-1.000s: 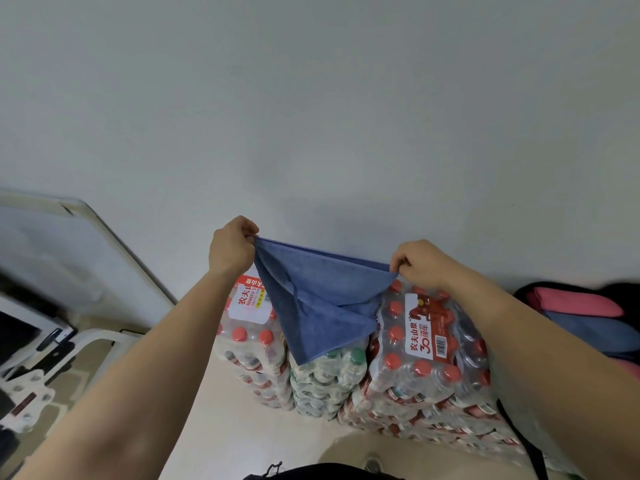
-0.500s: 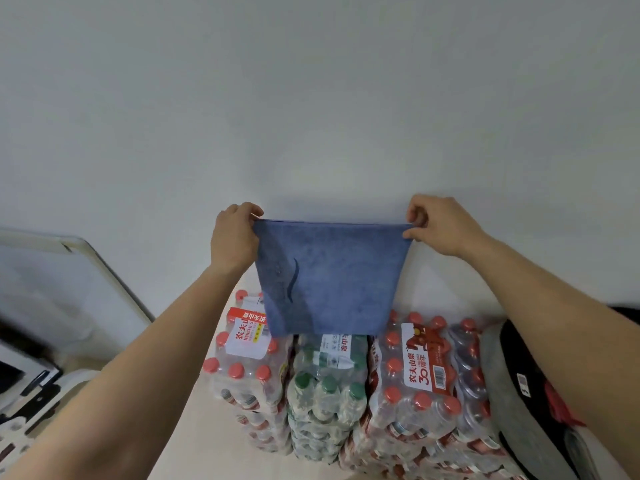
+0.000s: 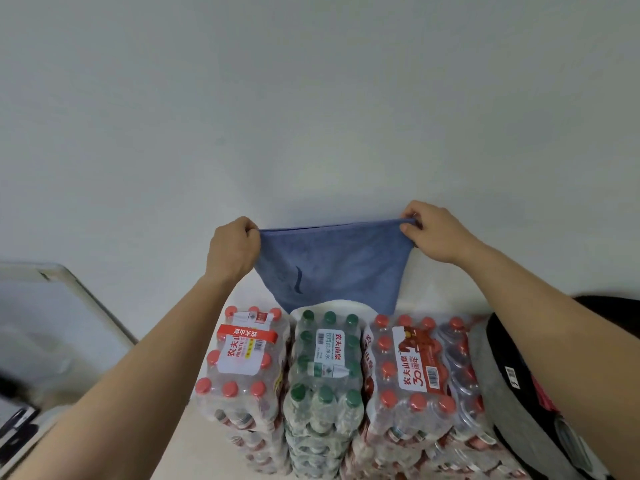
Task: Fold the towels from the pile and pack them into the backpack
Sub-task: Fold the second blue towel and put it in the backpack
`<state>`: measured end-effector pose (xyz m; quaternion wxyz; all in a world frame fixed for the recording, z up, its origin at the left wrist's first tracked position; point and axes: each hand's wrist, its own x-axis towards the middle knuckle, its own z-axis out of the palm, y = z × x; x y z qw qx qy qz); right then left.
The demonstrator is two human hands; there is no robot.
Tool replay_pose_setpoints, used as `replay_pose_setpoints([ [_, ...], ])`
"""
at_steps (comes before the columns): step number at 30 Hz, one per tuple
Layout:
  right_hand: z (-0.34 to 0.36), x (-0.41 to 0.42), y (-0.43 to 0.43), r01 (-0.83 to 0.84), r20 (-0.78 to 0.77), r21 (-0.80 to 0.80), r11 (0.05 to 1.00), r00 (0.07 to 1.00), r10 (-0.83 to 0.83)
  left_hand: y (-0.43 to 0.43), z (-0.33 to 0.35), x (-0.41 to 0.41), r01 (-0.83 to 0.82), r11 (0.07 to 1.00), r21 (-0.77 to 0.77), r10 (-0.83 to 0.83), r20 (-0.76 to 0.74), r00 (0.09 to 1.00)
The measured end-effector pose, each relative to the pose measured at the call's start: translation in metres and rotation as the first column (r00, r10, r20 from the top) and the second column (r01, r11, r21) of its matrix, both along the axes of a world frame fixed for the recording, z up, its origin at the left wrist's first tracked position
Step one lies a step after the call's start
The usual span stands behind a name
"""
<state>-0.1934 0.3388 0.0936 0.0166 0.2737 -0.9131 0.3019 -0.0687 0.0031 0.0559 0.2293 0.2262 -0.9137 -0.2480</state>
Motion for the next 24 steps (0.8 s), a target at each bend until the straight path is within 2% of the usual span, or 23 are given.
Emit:
replay_pose_setpoints([
  [3,-0.012,0.003,0.009,0.073,-0.008,-0.066,0.995,0.997,-0.074,0.009,-0.008,-0.002,0.029,0.999,0.035,-0.029,-0.005,1.000],
  [8,-0.028,0.005,0.023,0.190,-0.005,-0.047,0.981,0.982,-0.190,0.026,-0.017,-0.010,0.091,0.991,0.100,-0.091,-0.004,0.996],
  [11,-0.032,0.009,0.026,0.239,0.064,-0.123,0.963,0.970,-0.232,0.032,-0.021,-0.016,0.121,0.986,0.113,-0.118,-0.038,0.992],
  [14,-0.032,0.011,0.030,0.268,0.153,-0.203,0.942,0.959,-0.240,0.038,-0.017,-0.019,0.126,0.983,0.134,-0.115,-0.086,0.990],
  [17,-0.033,0.014,0.038,0.254,0.147,-0.199,0.947,0.963,-0.227,0.043,-0.015,-0.016,0.126,0.983,0.131,-0.113,-0.101,0.988],
  [21,-0.040,0.031,0.050,0.273,0.189,-0.195,0.942,0.953,-0.237,0.050,-0.027,0.001,0.156,0.981,0.115,-0.150,-0.062,0.987],
  [24,-0.064,0.051,0.061,0.273,0.276,-0.127,0.954,0.933,-0.230,0.054,-0.052,0.020,0.183,0.974,0.131,-0.190,0.049,0.981],
])
